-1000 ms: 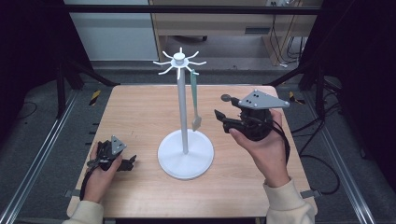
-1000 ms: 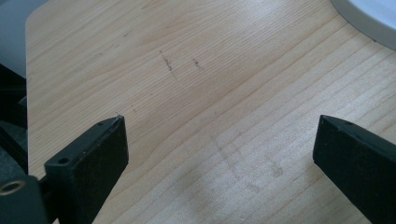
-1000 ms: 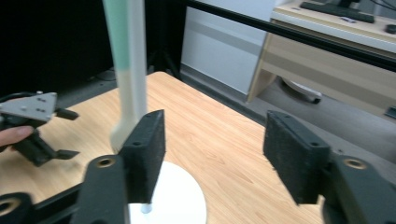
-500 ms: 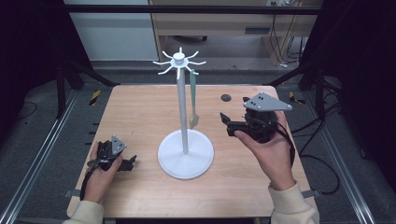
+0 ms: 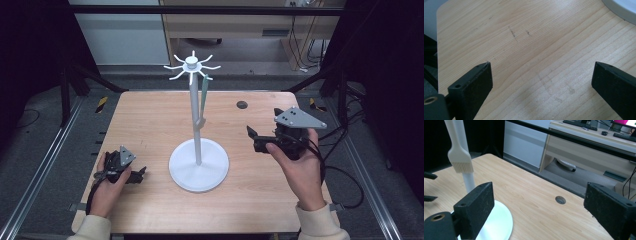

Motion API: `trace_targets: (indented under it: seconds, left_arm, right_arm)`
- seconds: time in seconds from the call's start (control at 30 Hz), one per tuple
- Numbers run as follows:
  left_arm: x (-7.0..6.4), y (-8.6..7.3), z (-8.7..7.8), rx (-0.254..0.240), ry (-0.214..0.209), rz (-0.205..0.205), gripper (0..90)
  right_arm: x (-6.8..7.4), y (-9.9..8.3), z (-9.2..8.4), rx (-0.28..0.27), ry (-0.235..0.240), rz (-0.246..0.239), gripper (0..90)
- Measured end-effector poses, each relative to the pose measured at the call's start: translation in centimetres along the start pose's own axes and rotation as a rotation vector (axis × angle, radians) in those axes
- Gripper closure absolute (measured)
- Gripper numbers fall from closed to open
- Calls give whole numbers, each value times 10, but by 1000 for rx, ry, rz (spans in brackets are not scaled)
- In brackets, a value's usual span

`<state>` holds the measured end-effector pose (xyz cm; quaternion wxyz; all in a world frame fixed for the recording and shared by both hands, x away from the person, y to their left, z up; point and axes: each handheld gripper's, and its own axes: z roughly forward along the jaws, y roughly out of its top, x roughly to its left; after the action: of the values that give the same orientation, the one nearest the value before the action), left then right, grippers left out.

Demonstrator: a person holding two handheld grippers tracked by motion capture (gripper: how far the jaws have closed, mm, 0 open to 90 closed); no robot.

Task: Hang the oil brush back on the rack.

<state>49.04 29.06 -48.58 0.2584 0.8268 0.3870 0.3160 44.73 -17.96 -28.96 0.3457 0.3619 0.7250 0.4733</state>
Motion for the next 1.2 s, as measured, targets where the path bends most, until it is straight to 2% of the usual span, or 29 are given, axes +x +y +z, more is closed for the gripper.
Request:
trace_targets:
  seconds: [0.13,0.2,0.3,0.33,0.53,0.87,1.2]
  left_arm:
    - [0,0,0,0,0,-1,29]
    - [0,0,0,-4,1,-3,29]
    - [0,0,0,-2,1,1,29]
    - [0,0,0,-1,1,1,29]
    - [0,0,0,-1,1,1,29]
    - [0,0,0,-1,1,1,29]
    - [0,0,0,-1,0,3,29]
  right_arm:
    - [-1,-12,4,12,-17,5,86]
    - [-3,-25,8,33,-29,17,86]
    - [-3,-35,12,53,-27,29,86]
    - [-2,-43,16,71,-28,31,86]
    - [2,-66,29,141,-25,33,87]
    - [9,-97,46,208,-17,45,97]
    - [-3,-119,65,245,-56,105,93]
